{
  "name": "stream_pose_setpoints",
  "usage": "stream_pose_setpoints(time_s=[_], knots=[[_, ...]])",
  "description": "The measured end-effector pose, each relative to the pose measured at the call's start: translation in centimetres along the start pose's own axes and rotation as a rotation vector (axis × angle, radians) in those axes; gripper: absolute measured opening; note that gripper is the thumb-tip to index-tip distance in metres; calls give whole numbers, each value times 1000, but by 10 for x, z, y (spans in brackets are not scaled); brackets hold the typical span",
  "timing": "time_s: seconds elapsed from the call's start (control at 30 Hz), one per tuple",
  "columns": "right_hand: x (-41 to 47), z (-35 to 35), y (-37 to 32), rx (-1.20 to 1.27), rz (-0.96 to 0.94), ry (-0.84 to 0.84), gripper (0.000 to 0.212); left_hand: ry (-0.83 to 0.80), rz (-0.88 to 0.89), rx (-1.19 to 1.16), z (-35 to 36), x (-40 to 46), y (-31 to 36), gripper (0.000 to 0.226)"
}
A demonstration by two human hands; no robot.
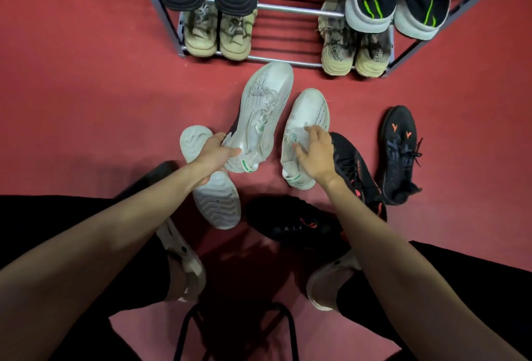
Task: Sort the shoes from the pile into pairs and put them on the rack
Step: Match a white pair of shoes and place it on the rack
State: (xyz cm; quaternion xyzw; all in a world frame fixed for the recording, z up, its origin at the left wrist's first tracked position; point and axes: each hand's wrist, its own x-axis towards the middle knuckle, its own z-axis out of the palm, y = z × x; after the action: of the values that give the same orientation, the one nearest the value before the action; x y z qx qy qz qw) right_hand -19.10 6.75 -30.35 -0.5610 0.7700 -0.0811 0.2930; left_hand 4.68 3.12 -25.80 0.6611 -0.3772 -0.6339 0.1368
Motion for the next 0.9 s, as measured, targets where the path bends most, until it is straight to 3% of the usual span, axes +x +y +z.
stream_pose_setpoints(time_s=[0.1, 0.27, 0.47, 0.53, 0.63, 0.8, 0.9], knots=[[-34, 13, -13, 11, 92, 159, 86, 4, -6, 5, -1, -2, 0, 24], [-57, 35, -21, -130, 265, 46, 116, 11, -3, -18, -2, -7, 1, 24], [-49, 28, -30, -111, 420, -26, 109, 13, -46, -18, 0, -17, 9, 34], [-52, 16, -32, -81, 415, 11, 111, 16, -75, -5, 0, -22, 15, 45], [-53, -13, -36, -11, 432, 62, 114, 3, -88, 13, 0, -35, 27, 42], [-58, -75, -42, 110, 443, 114, 85, 0, -54, 47, -4, -66, 48, 36], [-81, -109, -43, 161, 400, 188, 83, -3, -8, 39, -5, -89, 62, 34]])
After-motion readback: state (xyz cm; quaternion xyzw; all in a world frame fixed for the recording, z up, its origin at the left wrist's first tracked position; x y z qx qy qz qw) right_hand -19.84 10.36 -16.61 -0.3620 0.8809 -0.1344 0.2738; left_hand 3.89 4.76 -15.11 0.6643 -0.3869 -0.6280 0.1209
